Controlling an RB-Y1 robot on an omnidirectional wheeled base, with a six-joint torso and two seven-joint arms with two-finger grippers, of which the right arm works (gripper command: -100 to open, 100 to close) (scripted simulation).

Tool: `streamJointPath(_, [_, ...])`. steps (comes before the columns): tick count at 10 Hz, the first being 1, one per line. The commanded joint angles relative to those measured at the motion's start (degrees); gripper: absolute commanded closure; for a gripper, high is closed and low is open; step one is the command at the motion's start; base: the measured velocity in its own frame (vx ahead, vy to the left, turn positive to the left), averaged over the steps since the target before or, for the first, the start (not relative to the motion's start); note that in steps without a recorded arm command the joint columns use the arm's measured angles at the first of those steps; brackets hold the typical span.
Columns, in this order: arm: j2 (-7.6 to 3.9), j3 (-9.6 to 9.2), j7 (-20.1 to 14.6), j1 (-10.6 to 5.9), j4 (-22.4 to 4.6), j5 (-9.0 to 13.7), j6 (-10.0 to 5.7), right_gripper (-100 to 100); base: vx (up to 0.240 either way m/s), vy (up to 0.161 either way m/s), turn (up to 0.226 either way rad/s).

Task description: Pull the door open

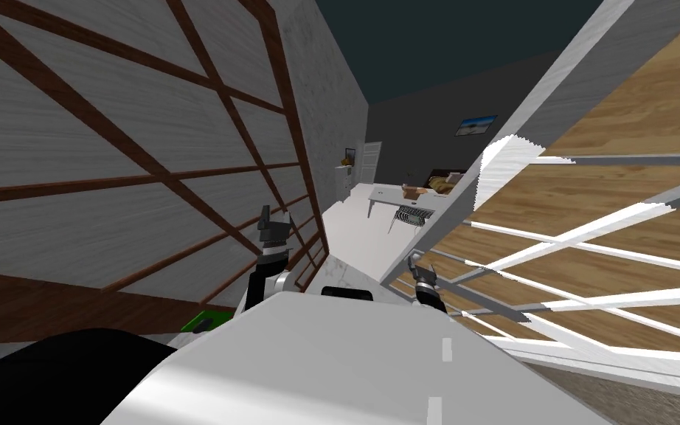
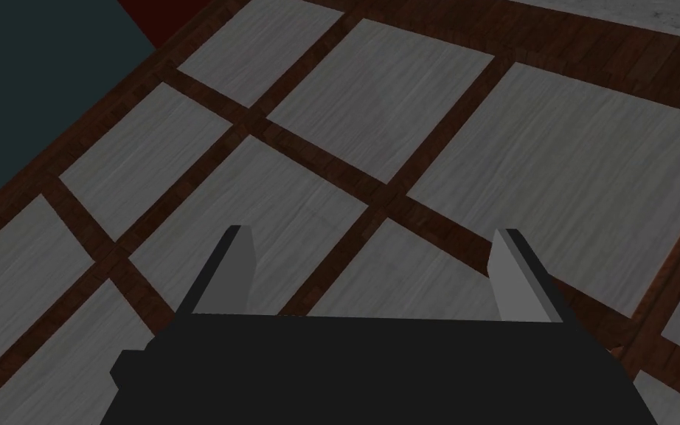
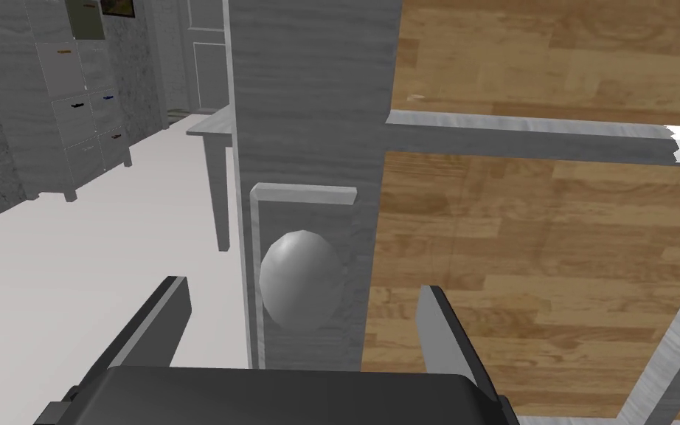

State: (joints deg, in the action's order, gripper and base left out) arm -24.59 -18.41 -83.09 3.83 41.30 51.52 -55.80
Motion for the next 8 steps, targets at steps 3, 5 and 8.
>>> streamJointPath(3, [1.08,5.14,0.6,1.04,-0.2,-0.5,0.86,-100,-0.022,-0.032,0.212])
streamJointPath(5, [1.66,7.72,1.0,1.54,-0.4,-0.8,1.26,-100,-0.02,-0.027,0.201])
streamJointPath(8, [2.44,11.18,1.4,2.2,-0.7,-1.1,1.79,-100,-0.022,-0.029,0.185])
